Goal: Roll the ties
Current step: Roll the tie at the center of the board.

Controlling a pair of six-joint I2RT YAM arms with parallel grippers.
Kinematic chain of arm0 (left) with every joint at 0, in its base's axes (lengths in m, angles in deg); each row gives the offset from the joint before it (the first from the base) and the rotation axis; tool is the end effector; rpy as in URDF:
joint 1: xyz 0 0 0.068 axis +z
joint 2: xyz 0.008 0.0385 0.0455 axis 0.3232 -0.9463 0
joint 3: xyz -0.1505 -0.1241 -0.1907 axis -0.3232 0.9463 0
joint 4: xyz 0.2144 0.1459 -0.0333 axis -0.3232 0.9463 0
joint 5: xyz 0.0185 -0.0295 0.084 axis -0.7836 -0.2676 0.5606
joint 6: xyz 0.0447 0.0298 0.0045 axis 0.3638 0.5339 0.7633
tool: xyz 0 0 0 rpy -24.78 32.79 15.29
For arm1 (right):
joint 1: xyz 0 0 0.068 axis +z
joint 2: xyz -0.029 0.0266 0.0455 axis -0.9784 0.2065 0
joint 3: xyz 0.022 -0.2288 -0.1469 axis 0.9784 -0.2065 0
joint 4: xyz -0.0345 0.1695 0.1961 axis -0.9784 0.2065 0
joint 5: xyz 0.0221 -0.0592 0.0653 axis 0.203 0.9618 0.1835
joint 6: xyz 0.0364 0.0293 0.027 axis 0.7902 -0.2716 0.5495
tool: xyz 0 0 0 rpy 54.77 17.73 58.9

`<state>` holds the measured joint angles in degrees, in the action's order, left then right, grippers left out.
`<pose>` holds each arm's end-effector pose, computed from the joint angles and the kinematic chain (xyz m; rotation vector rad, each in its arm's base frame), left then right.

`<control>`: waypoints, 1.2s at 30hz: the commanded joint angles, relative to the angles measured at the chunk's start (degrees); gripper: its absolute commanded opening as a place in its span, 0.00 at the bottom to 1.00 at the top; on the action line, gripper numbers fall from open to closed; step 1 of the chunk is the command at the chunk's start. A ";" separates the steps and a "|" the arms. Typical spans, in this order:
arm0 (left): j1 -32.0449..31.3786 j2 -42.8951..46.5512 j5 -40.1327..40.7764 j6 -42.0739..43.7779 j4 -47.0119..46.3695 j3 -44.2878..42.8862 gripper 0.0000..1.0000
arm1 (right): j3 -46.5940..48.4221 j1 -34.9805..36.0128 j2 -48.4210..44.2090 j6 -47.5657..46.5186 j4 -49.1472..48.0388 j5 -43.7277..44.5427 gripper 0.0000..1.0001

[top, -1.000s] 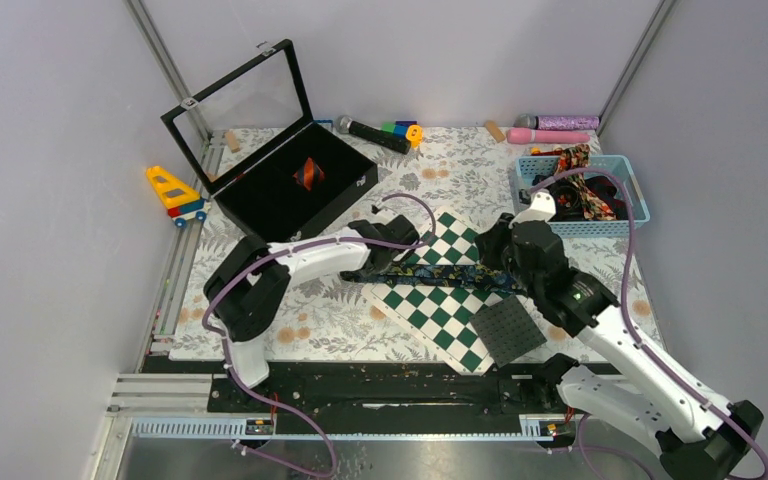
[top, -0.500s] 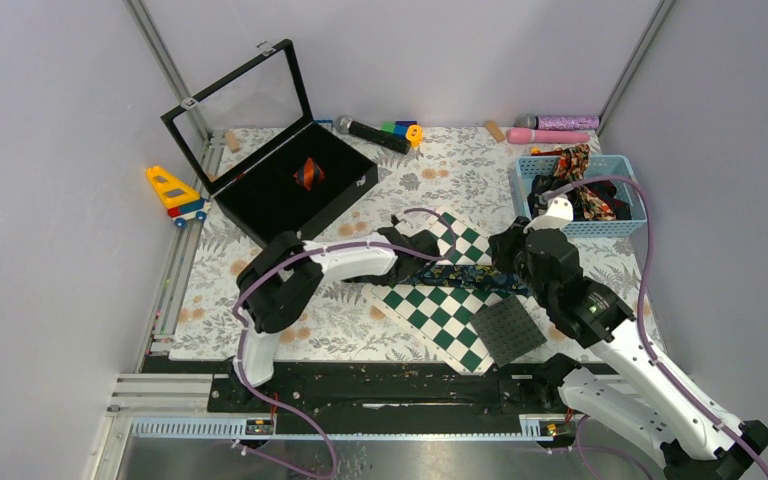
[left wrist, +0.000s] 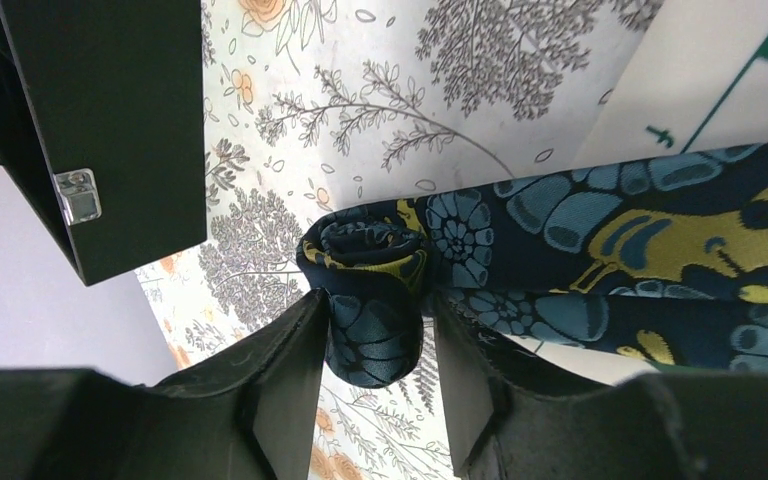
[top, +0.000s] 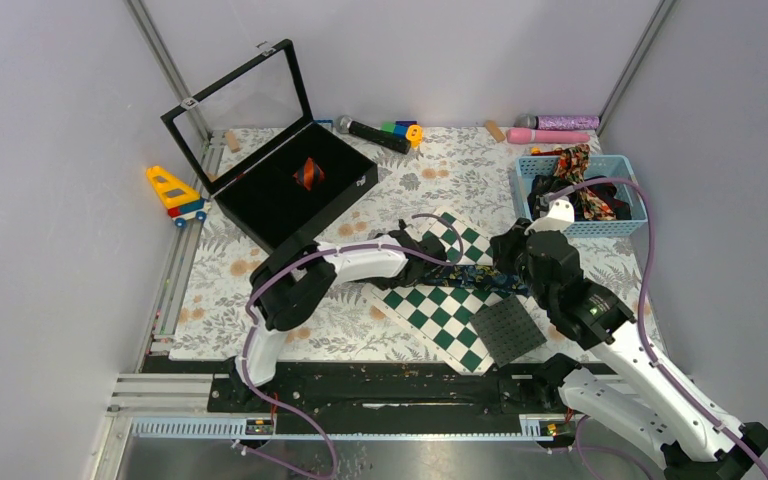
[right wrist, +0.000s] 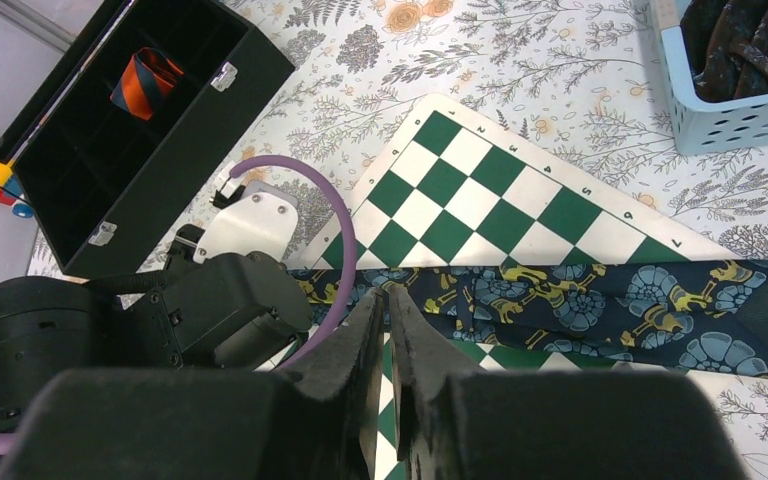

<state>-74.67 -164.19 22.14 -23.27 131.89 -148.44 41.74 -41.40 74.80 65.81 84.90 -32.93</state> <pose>0.2299 -0.2939 0.1476 0.6543 2.4412 0.8125 0.1388 0.0859 0.3325 0.1981 1.8633 0.4527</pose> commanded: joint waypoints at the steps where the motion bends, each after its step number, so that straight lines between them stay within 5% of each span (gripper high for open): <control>1: -0.57 -0.96 -0.89 0.88 0.53 -3.50 0.44 | -0.44 -0.26 -0.25 -0.55 -0.14 2.05 0.13; 22: -1.06 -0.46 -4.39 2.02 -0.73 -3.43 0.42 | -0.48 -0.22 -0.26 -0.17 -0.14 1.34 0.14; 36: -1.08 9.72 -4.41 1.68 -2.21 -3.01 0.54 | 3.72 -0.26 1.37 -0.42 1.15 1.61 0.16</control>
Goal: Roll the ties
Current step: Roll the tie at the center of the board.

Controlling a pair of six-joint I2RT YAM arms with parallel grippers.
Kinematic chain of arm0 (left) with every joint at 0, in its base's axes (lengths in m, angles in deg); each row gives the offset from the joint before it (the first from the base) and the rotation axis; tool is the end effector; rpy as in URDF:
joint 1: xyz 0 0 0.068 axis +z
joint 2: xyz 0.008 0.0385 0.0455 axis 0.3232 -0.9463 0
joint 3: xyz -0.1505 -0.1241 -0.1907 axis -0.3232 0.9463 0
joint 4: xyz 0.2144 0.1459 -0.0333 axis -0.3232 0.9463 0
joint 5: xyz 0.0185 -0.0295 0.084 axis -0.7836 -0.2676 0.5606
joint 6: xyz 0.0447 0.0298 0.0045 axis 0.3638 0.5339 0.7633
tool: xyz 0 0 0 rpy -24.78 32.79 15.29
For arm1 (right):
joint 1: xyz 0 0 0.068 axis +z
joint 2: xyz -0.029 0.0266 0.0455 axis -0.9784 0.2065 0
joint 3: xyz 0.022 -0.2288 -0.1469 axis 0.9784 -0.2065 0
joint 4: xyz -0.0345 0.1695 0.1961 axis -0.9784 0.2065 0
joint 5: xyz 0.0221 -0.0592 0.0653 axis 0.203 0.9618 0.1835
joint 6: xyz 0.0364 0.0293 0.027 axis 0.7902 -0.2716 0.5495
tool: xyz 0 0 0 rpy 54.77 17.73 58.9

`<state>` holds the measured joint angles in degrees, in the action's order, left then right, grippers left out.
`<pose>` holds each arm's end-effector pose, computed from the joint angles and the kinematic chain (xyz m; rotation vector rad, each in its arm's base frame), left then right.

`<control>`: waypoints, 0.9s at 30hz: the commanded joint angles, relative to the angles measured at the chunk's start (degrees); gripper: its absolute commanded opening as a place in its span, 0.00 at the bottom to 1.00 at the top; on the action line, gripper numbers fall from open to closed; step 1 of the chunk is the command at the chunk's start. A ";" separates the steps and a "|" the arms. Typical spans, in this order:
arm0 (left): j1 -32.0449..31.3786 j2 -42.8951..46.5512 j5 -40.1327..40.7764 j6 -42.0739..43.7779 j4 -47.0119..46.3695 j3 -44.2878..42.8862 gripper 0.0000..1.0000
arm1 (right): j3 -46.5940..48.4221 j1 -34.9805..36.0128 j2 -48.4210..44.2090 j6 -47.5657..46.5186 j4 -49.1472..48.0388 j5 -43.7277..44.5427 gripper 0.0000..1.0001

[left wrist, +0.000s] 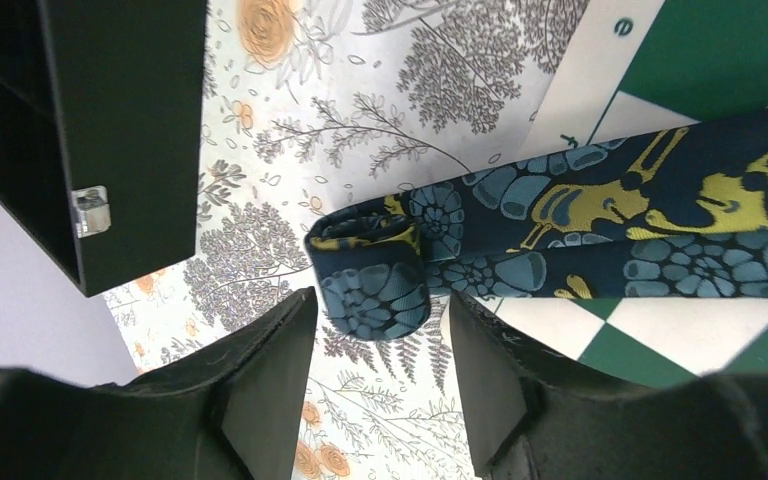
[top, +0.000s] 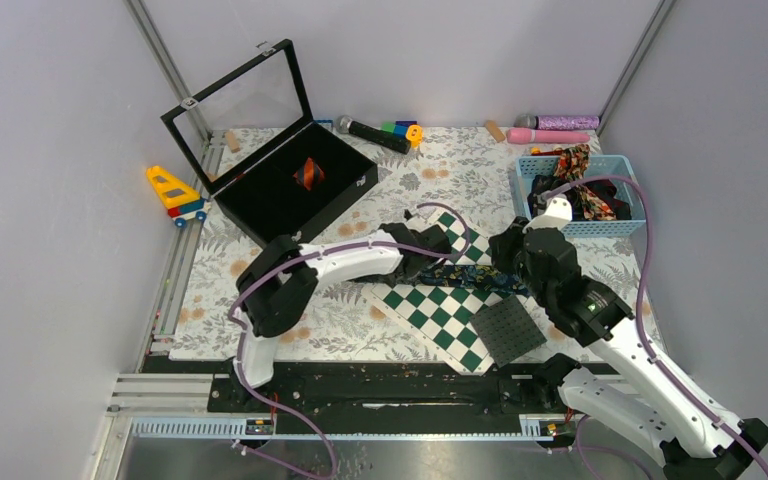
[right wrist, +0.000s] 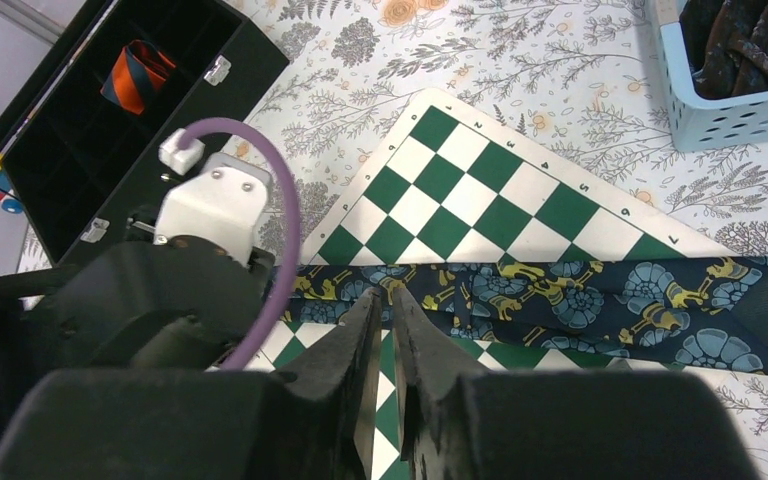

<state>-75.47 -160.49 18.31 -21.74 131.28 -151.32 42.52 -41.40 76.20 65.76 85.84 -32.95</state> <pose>0.2283 -0.3041 0.1811 0.6457 2.4461 0.6396 0.1422 0.0885 0.3319 0.1917 1.8879 0.4365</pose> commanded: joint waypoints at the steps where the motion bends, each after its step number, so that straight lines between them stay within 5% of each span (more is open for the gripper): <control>1: -0.25 6.95 -0.82 0.28 -1.84 -0.12 0.54 | 3.03 -0.24 -0.03 -0.28 0.17 1.67 0.16; 10: 2.44 20.68 -10.01 -1.14 -13.52 8.49 0.56 | 3.59 -0.22 0.85 1.53 0.20 1.35 0.17; 16: 13.08 35.62 -22.37 -6.73 -28.08 25.04 0.54 | 3.15 -0.24 6.11 0.42 -3.03 -5.82 0.16; 21: 23.60 48.58 -34.75 -10.81 -45.84 40.77 0.56 | 4.29 0.56 18.51 1.33 -9.12 -18.05 0.17; 27: 29.40 54.04 -37.97 -13.48 -50.85 48.53 0.56 | 9.99 6.42 35.61 3.55 -18.11 -30.04 0.18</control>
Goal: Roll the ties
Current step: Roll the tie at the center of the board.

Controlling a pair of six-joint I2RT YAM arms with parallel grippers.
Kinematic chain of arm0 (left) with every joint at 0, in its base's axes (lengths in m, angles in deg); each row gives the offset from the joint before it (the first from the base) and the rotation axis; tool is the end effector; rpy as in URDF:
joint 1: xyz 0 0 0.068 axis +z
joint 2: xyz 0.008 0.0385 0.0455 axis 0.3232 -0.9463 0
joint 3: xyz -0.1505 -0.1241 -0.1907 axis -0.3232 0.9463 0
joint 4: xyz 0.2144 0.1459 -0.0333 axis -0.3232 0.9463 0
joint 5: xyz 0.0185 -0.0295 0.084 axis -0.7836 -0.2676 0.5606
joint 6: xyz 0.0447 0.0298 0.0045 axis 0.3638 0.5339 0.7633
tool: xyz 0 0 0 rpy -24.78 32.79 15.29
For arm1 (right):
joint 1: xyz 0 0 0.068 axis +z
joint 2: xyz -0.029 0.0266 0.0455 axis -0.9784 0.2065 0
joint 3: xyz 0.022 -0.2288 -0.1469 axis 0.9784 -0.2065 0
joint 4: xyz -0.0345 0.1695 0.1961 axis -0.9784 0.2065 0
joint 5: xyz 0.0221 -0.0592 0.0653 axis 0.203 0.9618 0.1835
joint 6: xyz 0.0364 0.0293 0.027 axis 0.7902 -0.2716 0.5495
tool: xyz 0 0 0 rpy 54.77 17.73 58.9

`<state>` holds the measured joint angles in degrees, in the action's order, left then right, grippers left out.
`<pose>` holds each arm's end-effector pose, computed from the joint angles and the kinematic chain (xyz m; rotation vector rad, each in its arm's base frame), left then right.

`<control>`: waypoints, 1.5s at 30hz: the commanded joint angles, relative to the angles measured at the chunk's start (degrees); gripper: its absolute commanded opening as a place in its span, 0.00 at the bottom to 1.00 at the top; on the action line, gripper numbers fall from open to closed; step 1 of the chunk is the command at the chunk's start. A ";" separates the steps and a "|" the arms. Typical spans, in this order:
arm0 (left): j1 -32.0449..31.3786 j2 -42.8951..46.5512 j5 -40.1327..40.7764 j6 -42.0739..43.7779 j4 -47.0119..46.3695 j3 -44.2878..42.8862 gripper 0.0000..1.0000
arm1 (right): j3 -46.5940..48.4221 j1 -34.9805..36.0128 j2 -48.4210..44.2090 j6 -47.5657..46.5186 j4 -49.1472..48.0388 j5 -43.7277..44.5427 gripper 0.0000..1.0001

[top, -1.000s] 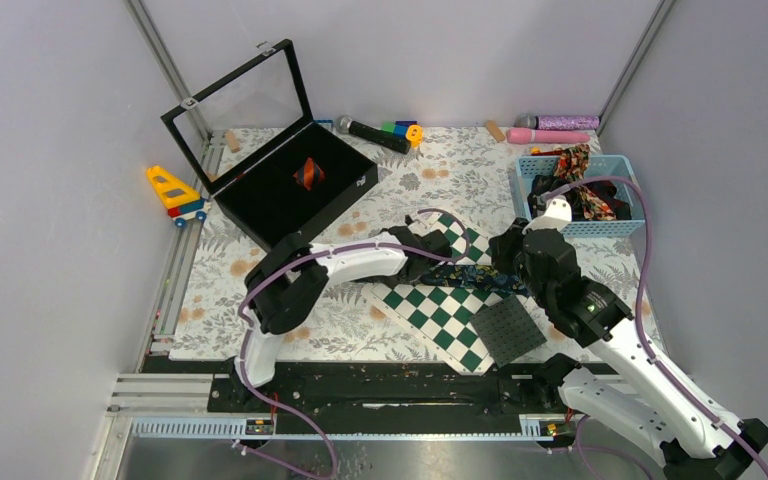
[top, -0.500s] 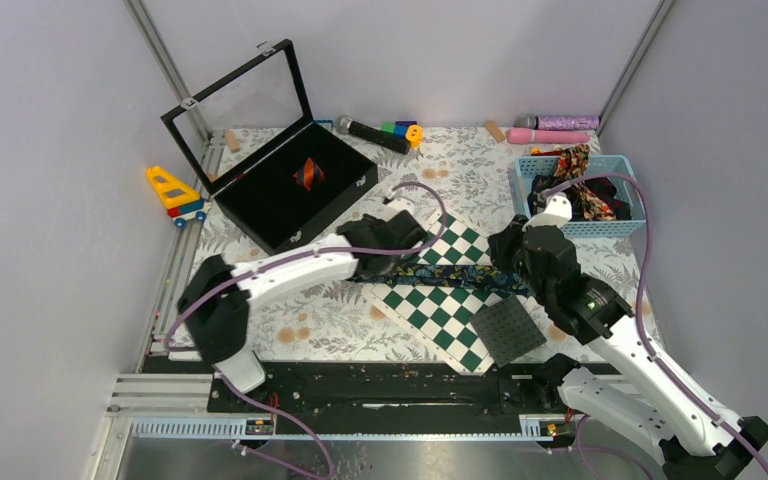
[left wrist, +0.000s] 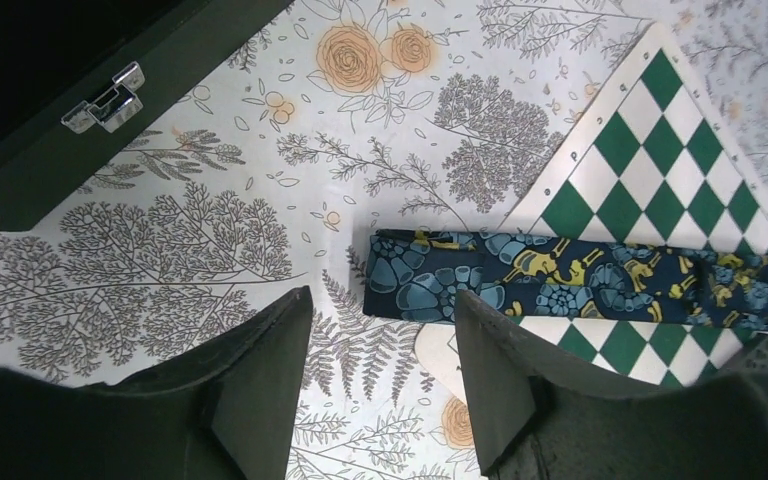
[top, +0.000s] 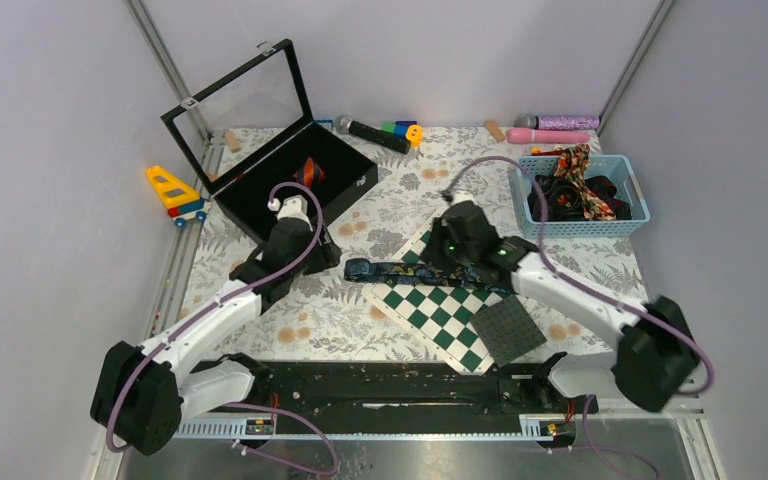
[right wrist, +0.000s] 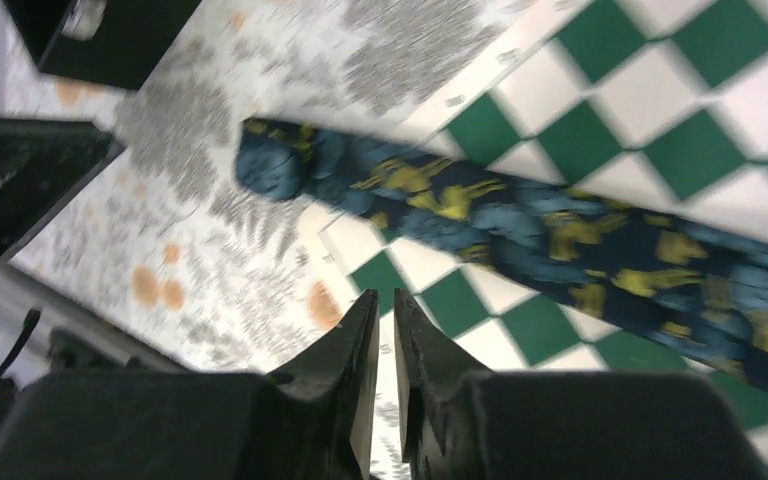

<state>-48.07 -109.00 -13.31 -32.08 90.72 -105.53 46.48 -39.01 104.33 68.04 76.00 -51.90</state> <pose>0.2056 -0.1084 0.2322 -0.2116 2.2531 -0.4261 0.2144 0.1707 0.2722 -0.0557 2.2242 0.6505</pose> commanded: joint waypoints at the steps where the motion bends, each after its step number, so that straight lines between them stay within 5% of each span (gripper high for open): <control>1: 2.58 2.82 -7.07 -3.69 -11.34 3.78 0.56 | 7.58 4.99 10.49 1.72 -9.54 -13.25 0.18; 14: 8.85 1.47 -14.99 -6.85 -21.58 13.05 0.55 | 17.39 7.07 32.92 11.26 -21.34 -26.32 0.14; 45: 8.84 -6.86 -18.62 -6.26 -28.85 15.32 0.52 | 21.32 6.99 38.87 7.09 -10.13 -13.45 0.07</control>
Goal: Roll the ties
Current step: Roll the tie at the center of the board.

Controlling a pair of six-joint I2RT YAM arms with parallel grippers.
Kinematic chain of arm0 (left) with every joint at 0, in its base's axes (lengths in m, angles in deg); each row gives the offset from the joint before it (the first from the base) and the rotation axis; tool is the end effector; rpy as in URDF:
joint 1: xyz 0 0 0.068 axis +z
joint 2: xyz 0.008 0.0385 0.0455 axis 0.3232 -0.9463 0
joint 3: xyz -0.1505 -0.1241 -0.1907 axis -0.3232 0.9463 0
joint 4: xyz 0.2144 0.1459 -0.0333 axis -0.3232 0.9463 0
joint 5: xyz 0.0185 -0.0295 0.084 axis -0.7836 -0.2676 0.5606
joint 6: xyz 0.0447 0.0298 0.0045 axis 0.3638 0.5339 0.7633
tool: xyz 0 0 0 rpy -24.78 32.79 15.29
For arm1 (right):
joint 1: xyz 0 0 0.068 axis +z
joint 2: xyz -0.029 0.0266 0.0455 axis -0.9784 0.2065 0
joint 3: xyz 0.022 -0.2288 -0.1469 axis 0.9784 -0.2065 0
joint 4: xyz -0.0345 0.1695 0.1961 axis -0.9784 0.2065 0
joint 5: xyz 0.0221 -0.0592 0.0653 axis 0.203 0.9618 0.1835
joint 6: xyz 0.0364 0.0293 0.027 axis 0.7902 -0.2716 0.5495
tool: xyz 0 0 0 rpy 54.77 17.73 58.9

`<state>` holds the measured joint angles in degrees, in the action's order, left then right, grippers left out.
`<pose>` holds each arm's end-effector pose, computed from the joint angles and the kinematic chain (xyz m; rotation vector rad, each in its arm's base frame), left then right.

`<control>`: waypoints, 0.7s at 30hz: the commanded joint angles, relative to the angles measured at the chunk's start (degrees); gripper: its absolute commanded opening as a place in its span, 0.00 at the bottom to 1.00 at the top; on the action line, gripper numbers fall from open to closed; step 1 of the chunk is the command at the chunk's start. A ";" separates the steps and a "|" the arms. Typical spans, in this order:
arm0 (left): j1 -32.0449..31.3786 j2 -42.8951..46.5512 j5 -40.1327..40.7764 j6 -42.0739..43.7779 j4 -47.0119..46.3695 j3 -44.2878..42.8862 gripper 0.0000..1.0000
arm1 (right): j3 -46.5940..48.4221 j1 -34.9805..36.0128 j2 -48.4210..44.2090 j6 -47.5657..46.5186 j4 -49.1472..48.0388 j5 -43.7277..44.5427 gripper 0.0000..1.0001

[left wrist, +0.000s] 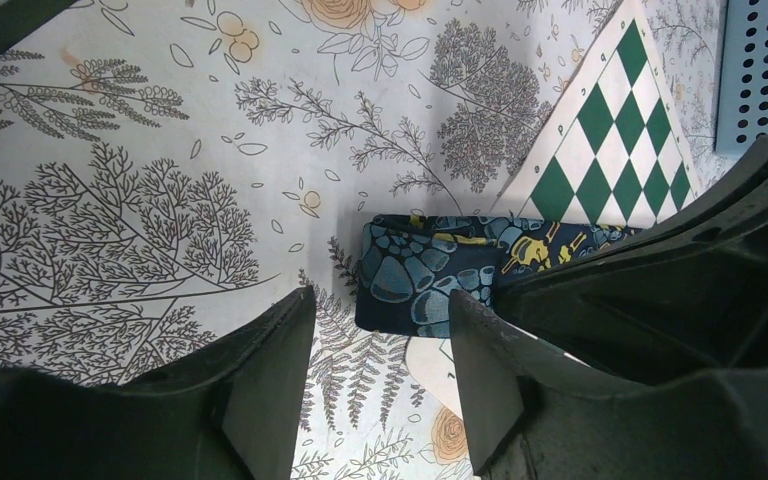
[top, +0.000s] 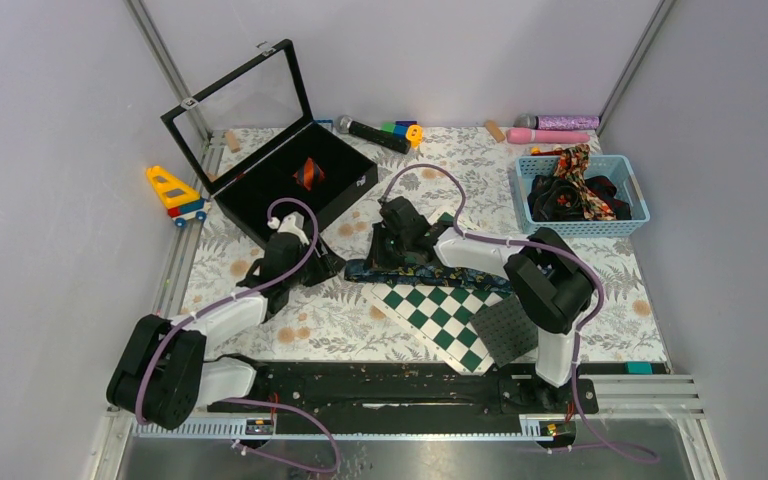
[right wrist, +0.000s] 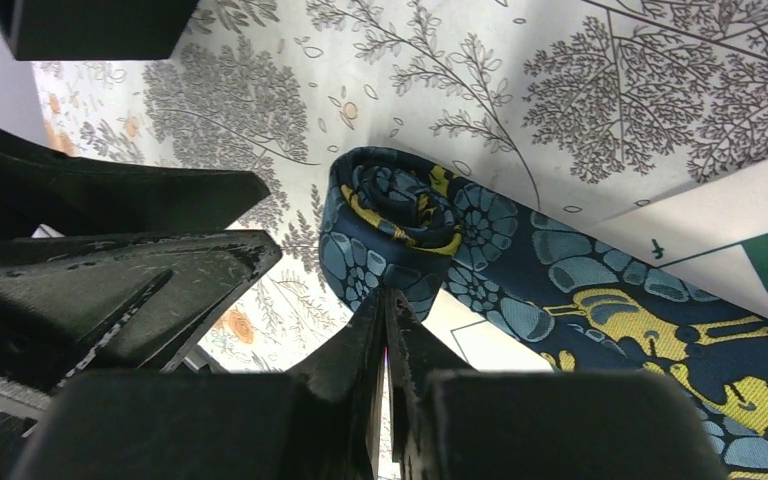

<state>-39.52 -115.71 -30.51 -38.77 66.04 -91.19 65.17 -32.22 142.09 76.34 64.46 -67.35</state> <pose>0.2144 -0.0861 0.1645 -0.3424 2.2483 -0.7504 0.2820 0.3007 0.1827 -0.1903 2.4780 0.9675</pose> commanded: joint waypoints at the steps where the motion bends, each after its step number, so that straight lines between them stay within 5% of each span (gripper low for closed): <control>1: 0.29 -0.16 -1.30 0.51 -4.24 1.00 0.52 | 2.73 0.15 1.14 -1.30 1.73 2.18 0.07; 21: 0.32 -7.60 -8.44 0.19 -17.71 3.95 0.64 | 3.95 -0.16 2.66 -2.11 4.90 5.09 0.07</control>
<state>-39.52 -122.55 -36.22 -38.68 55.92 -88.22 66.83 -32.24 143.78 75.01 68.29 -63.96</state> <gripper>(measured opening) 0.633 0.077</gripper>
